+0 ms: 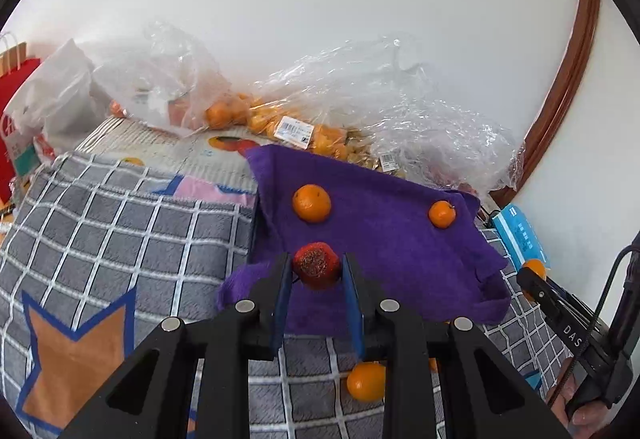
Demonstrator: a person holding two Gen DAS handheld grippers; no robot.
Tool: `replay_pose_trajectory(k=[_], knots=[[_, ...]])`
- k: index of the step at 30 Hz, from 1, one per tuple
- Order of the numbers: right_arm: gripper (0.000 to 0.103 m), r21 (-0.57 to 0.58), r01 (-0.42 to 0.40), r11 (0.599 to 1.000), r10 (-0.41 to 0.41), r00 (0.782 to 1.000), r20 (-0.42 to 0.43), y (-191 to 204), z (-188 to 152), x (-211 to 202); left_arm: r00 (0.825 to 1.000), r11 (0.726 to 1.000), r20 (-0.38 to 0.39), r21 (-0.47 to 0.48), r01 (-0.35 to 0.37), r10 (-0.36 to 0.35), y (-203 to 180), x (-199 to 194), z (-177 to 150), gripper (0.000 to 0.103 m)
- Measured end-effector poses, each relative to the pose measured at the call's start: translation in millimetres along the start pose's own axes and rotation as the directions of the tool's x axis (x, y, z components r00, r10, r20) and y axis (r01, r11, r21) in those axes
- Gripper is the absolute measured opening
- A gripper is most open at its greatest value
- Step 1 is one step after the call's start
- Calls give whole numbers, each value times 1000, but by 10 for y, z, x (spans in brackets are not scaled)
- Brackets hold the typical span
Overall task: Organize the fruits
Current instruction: 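Lift the orange and red fruit and carry both over the purple towel, then open both grippers to release the orange and red fruit onto the towel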
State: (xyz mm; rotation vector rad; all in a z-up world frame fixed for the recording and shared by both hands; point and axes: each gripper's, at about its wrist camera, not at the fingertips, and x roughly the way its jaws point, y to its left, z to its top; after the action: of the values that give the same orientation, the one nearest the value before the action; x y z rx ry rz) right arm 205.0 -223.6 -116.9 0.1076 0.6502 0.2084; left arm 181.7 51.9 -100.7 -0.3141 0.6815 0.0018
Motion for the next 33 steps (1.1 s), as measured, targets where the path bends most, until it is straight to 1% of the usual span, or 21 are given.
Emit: replay_pose_trajectory(k=[2,5,8,13,18,22,27,33], knots=[[33,5,8,1000,-8,1000,-7,-12,45,76,1000,1000,-2,20,-3,3,-44,79,55,24],[32,27,26,999,-26,999,-23,-59,124,210,1000,1000,-18,25,15,-14,-90,210,113,24],[33,46,34,998,-33,999,-25,-114,176,296,1000,999,-26,33,15,-14,-131,340,157,24],[32,56,34,998,-33,999,-20,-179,317,456,999,1000,-34,18,12,-11,-175,529,238,24],[32,76,14,997,-14,1000,-4,-236,421,611,1000,999,-7,34,-1,2,-198,634,254,24],[33,101,8,995,-6,1000,-26,-303,370,753,1000,1000,5,29,11,-11,-139,695,199,24],[33,110,24,994,-16,998,-67,-375,290,948,1000,999,-8,33,21,-21,-110,776,147,24],[33,118,18,993,-6,995,-102,-427,223,1098,999,999,-41,23,31,-30,-76,883,106,24]])
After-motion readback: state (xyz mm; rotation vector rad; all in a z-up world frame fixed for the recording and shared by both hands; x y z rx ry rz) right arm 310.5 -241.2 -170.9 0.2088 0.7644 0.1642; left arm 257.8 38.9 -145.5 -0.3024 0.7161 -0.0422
